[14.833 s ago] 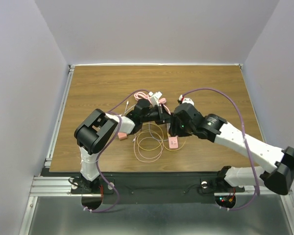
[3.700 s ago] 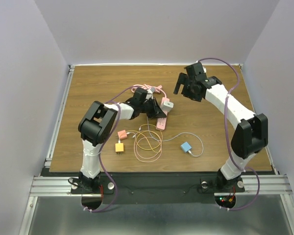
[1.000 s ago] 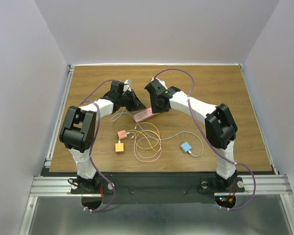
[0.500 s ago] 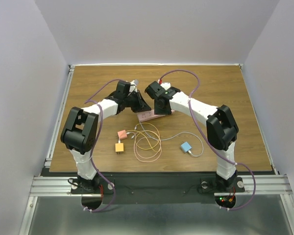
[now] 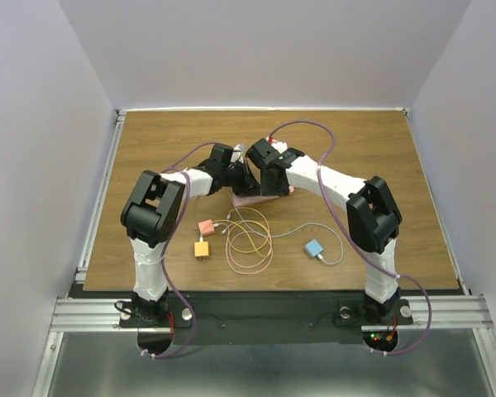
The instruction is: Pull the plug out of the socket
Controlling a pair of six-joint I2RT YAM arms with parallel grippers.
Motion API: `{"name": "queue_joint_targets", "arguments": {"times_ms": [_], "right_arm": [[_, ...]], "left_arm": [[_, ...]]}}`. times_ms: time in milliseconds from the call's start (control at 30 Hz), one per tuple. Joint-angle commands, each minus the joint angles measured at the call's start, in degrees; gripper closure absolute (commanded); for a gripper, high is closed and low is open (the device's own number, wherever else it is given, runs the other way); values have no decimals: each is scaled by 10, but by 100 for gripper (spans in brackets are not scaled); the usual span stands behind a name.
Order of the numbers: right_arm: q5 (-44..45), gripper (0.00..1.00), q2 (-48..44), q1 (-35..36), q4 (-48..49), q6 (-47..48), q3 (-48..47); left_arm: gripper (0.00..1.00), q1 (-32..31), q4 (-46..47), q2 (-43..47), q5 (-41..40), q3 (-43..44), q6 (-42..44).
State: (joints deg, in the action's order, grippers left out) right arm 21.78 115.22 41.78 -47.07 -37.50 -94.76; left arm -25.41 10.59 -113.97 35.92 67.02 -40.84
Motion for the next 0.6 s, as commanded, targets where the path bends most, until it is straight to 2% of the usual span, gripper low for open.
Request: {"name": "queue_joint_targets", "arguments": {"times_ms": [0, 67, 100, 200, 300, 400, 467, 567], "right_arm": [[-9, 79, -4, 3, 15, 14, -11], [-14, 55, -7, 3, 15, 20, -8], [-14, 37, -8, 3, 15, 27, -7], [-11, 12, -15, 1, 15, 49, -2], [-18, 5, -19, -8, 15, 68, 8], [-29, 5, -18, -20, 19, 94, 9], [-32, 7, -18, -25, 25, 108, 0], [-44, 16, -10, -35, 34, 132, -23]], "left_arm": [[100, 10, -14, -40, -43, -6, 17], [100, 11, -11, -46, -46, -12, 20], [100, 11, -10, -48, -46, -16, 22], [100, 11, -8, -53, -45, -25, 23], [100, 11, -4, -50, -45, -39, 23], [100, 11, 0, -44, -47, -50, 25], [100, 11, 0, -42, -47, -58, 27], [100, 11, 2, -37, -45, -72, 27]]}}
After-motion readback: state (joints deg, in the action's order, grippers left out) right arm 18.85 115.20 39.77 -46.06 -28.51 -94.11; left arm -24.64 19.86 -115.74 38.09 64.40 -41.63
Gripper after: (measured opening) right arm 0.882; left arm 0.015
